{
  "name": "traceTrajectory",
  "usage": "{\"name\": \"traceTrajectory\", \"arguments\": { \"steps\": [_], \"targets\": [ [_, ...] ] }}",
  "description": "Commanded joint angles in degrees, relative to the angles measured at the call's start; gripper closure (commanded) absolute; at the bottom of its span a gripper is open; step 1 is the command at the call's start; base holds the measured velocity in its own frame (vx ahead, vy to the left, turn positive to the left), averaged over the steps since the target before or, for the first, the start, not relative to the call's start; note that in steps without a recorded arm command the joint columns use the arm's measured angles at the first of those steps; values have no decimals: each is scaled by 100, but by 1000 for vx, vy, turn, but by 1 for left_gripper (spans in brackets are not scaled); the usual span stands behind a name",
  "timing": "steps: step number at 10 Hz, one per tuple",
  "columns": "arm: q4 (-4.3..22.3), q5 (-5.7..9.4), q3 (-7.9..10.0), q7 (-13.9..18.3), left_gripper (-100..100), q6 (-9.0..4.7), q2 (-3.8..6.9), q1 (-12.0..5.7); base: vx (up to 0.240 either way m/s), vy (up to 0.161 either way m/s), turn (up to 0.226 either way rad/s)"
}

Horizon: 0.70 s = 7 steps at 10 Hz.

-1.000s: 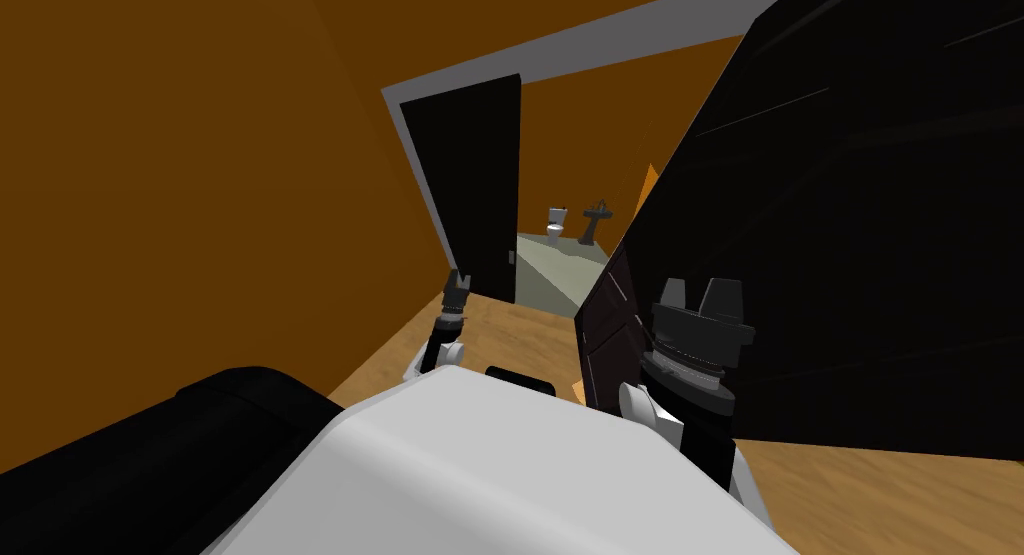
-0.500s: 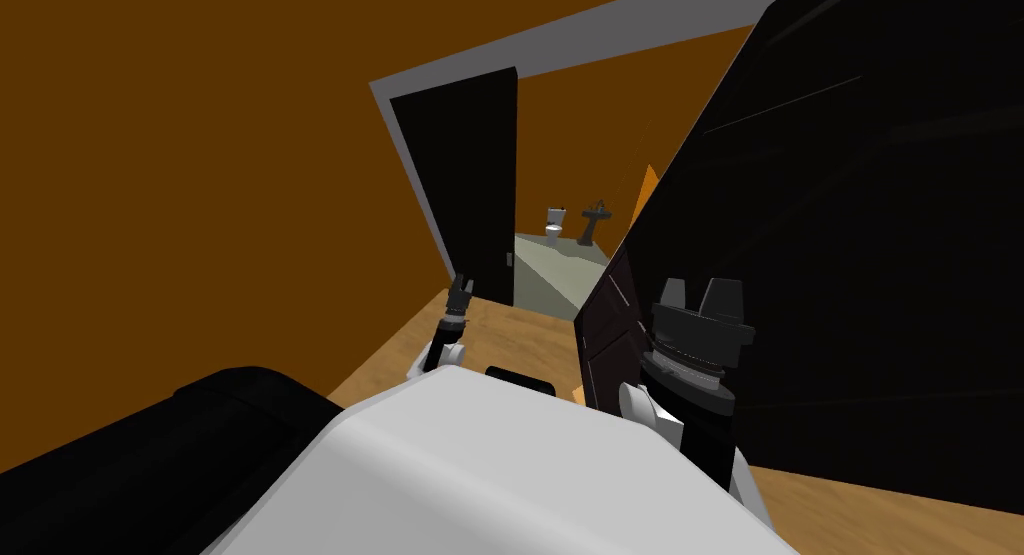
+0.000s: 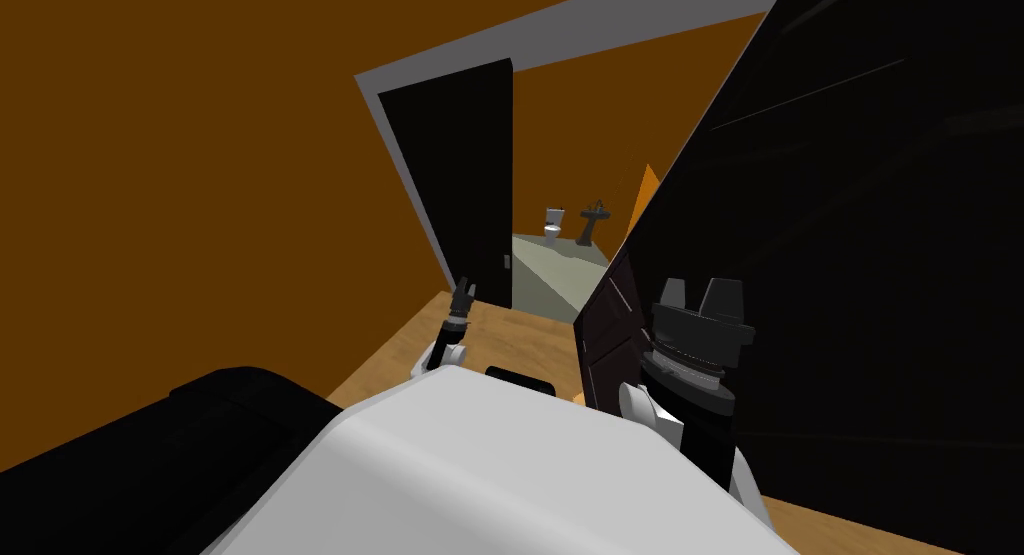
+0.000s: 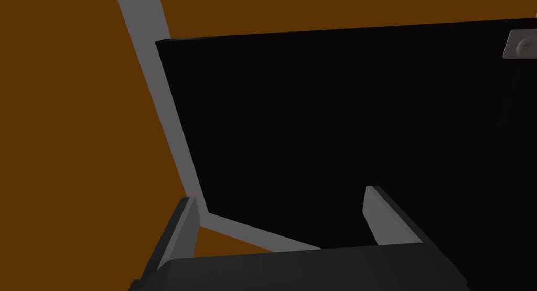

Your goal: Pull the door open

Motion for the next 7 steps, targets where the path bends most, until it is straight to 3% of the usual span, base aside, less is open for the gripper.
{"name": "traceTrajectory", "arguments": {
  "steps": [1, 7],
  "targets": [
    [182, 12, -24, 43, -100, -45, 38, -12, 106, -9, -23],
    [939, 61, -80, 183, -100, -143, 170, -217, 100, 0, -22]
  ]
}}
